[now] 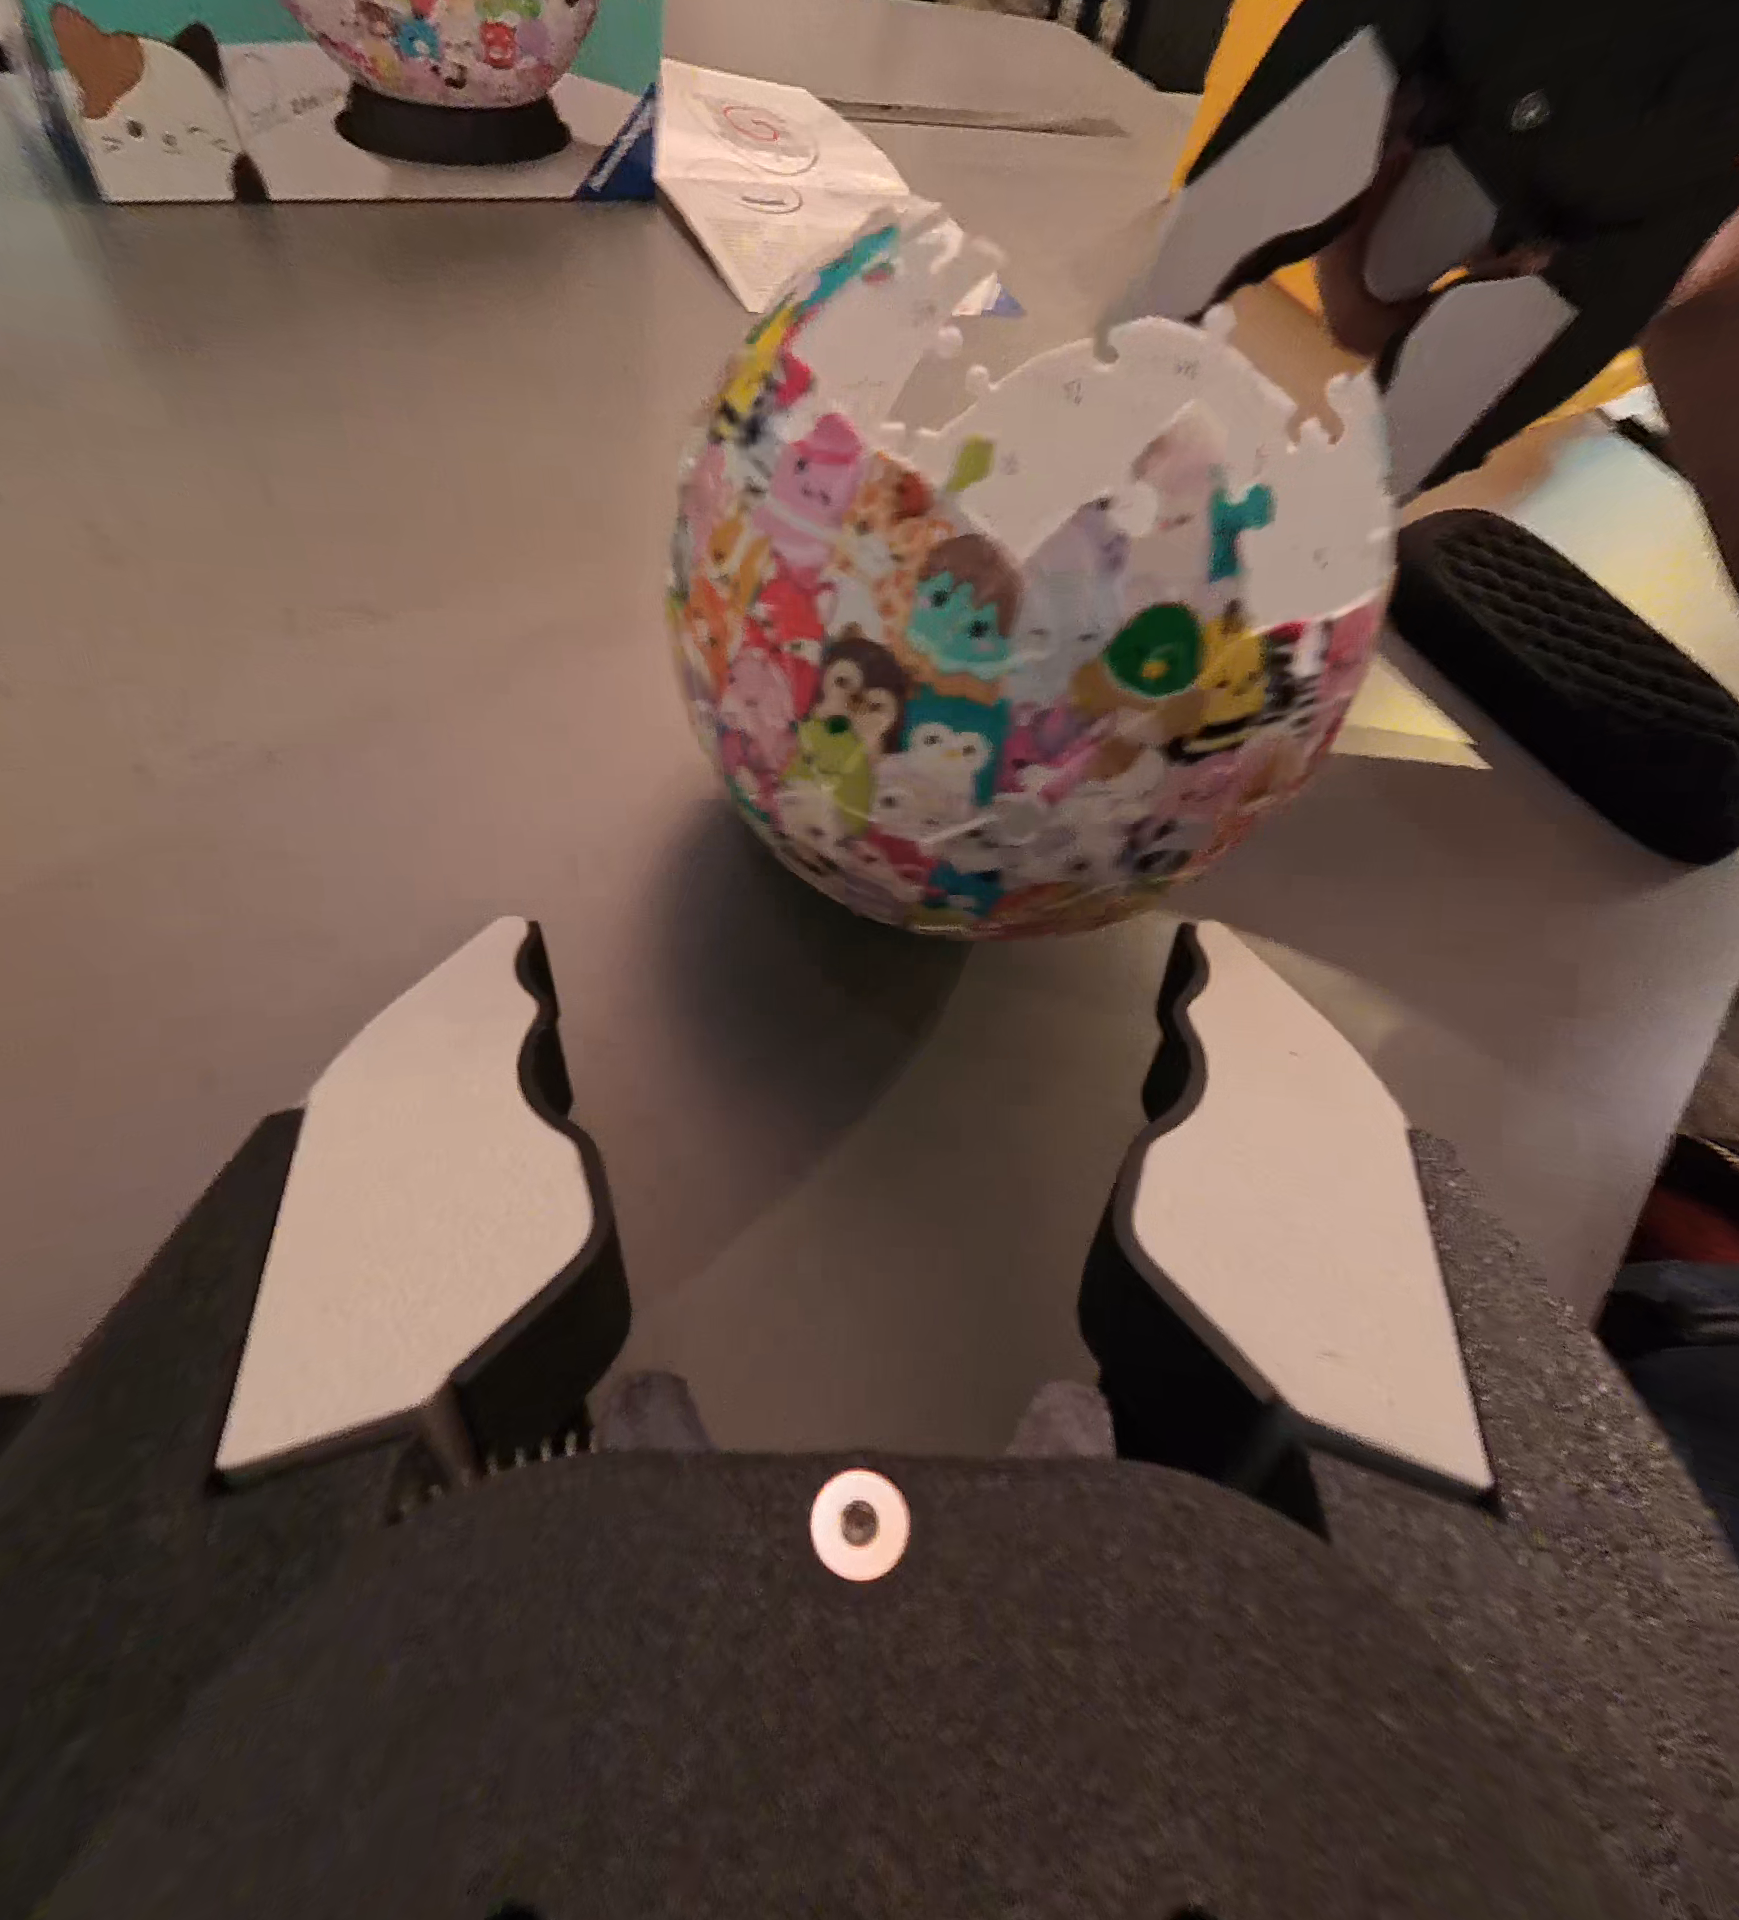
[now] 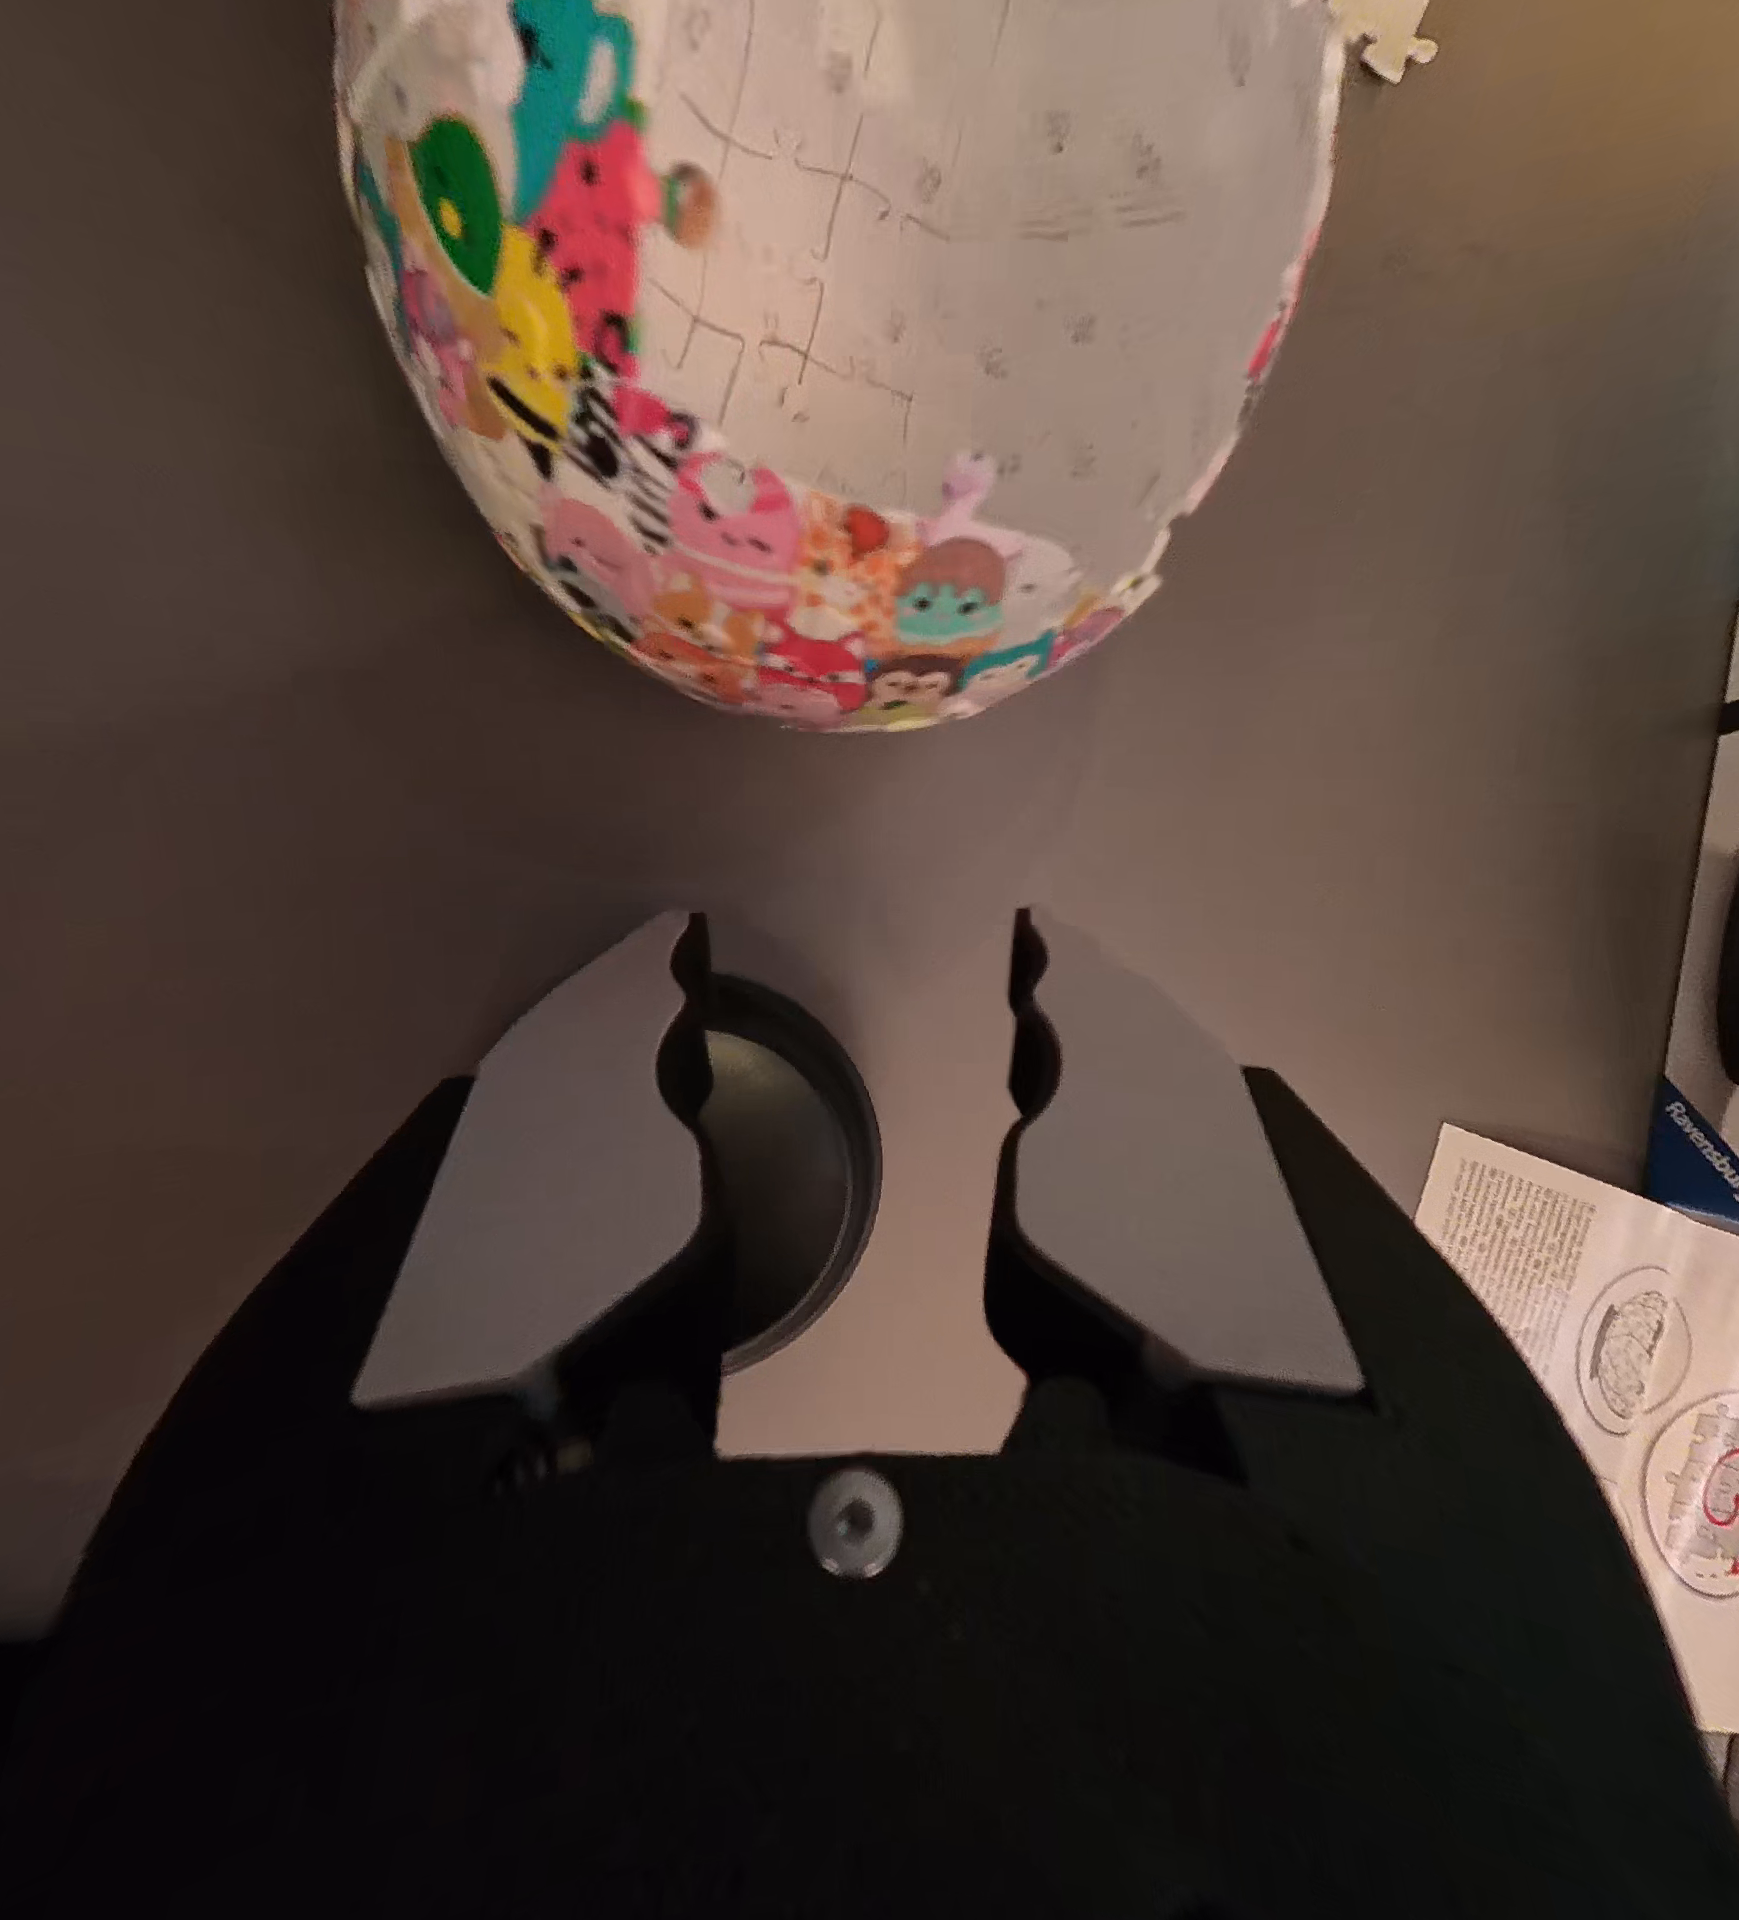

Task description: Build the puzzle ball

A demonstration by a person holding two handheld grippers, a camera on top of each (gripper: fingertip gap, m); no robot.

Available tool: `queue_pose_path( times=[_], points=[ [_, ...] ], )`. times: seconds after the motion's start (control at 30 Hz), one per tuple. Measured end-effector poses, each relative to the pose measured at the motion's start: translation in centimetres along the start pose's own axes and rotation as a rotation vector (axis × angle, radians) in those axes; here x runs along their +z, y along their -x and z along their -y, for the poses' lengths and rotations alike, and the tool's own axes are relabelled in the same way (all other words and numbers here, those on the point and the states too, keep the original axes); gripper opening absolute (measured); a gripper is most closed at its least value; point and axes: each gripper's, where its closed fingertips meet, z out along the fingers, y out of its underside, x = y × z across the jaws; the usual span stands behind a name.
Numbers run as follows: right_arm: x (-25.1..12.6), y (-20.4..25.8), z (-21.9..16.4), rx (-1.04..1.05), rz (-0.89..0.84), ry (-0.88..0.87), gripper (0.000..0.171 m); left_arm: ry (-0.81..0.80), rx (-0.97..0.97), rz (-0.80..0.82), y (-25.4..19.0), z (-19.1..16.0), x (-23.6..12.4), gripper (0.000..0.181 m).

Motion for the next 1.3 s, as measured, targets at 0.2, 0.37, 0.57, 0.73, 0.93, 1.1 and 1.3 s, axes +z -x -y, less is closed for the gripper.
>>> queue_pose_path(
  times=[0.2,0.37,0.57,0.73,0.93,1.1,1.3],
  points=[
    [0.2,0.3,2.0,0.016,-0.028,-0.068,0.079,0.0,0.146,-0.08,-1.7,0.5,0.9,0.117],
    [1.2,0.9,2.7,0.004,-0.001,-0.06,0.088,0.074,0.257,-0.053,-1.6,-0.3,2.3,0.124],
    [2.6,1.3,2.6,-0.014,0.022,-0.032,0.089,0.121,0.289,-0.079,-1.8,-0.6,3.3,0.125],
    [2.9,1.5,2.6,-0.024,0.018,-0.048,0.088,0.201,0.381,-0.05,-1.5,-1.6,4.2,0.124],
    [3.0,0.9,2.3,-0.018,-0.012,-0.035,0.088,0.209,0.451,-0.009,-1.1,-1.3,5.1,0.117],
    [3.2,0.9,1.8,-0.018,-0.022,-0.003,0.088,0.157,0.477,-0.029,-1.5,-0.5,5.2,0.114],
    [4.1,1.2,2.0,0.013,-0.005,-0.026,0.087,0.142,0.513,-0.038,-1.3,0.0,4.3,0.112]
  ],
)
